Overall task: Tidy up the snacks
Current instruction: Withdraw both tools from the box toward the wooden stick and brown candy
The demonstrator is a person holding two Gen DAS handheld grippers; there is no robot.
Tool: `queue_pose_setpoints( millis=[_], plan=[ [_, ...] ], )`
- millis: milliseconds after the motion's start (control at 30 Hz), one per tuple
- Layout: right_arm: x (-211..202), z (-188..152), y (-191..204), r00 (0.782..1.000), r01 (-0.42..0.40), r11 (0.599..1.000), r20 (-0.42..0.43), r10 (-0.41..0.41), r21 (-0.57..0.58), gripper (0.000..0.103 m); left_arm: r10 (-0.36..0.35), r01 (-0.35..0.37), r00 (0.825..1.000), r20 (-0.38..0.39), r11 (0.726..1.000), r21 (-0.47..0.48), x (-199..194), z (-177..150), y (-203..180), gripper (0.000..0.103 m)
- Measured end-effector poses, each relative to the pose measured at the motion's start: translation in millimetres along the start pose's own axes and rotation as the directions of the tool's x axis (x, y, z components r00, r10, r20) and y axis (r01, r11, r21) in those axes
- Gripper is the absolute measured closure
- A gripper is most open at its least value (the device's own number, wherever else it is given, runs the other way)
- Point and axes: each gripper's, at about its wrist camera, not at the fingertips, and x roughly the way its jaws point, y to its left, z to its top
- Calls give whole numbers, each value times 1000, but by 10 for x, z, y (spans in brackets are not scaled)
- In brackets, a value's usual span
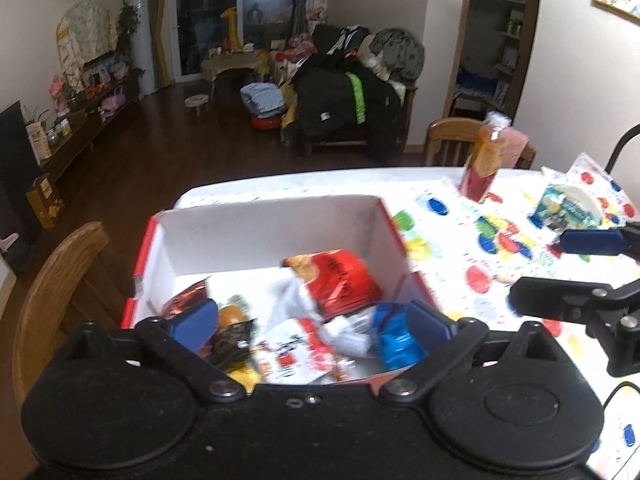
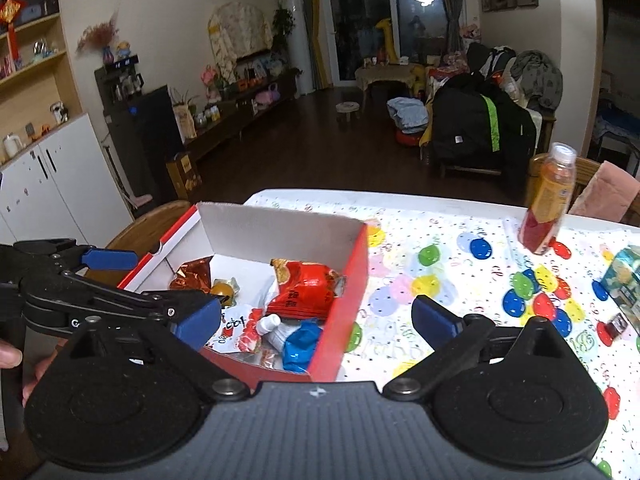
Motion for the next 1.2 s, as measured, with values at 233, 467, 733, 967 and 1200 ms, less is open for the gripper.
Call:
queue_pose_setpoints(
  millis=[233, 467, 733, 967, 1200],
  plan=[
    [-307, -127, -418, 999, 2, 999, 46, -4, 41, 0, -45, 44, 998, 37, 999, 30, -36, 2, -514, 0],
    [-564, -332, -976, 996, 65, 998, 65, -67, 20, 0, -76, 73, 996, 57, 996, 51, 96, 8, -1136, 0],
    [-651, -612, -1834, 984, 179, 982, -12, -179, 57, 0, -85, 85, 996, 11, 995, 46, 411, -16, -1760, 0],
    [-608, -715, -2571, 966, 258, 957, -30, -256, 134, 0, -47, 47, 999, -11, 997, 61, 779, 34, -2246, 1],
    [-380, -732, -3119, 944, 330, 931, -64, -323, 160, 0, 12, -10, 998, -64, 1000, 24, 1251, 126, -2576, 4]
  ],
)
